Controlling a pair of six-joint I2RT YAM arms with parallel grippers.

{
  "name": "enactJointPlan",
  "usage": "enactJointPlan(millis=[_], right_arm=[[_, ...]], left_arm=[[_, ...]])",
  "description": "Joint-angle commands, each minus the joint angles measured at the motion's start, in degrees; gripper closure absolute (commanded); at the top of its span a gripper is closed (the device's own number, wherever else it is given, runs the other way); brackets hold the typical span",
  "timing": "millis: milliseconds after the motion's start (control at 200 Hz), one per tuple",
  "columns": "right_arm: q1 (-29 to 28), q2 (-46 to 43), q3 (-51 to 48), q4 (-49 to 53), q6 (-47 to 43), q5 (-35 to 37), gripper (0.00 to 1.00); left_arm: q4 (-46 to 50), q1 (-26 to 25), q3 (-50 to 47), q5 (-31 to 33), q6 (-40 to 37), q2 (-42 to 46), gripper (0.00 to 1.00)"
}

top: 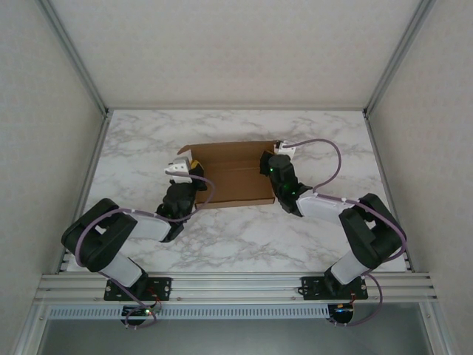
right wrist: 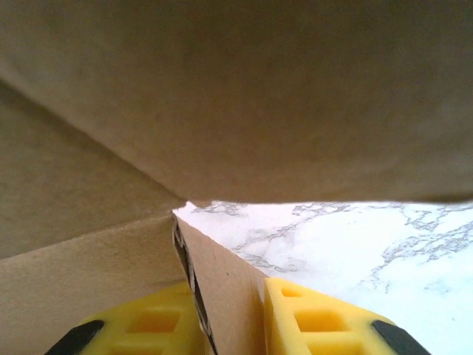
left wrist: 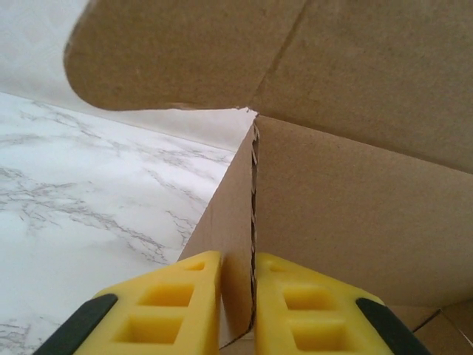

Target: Fold the paper box

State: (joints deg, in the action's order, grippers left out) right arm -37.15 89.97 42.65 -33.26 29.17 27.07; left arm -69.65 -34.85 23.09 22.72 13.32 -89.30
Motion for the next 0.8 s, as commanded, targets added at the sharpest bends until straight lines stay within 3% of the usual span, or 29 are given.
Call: enactJointPlan(millis=[0,796], right_arm=[[-1.26,-0.97,-2.22,-3.45,0.54,0.26,0.76],[-1.40,0.20,-7.99,-11.53,-1.23,-1.68,0.77]], left_arm=[[-3.72,-1.50,-0.44,0.20,-0.23,-1.38,0.81],[-16.50,-4.48,-5.04,4.90,-5.71,-7.17,0.84]])
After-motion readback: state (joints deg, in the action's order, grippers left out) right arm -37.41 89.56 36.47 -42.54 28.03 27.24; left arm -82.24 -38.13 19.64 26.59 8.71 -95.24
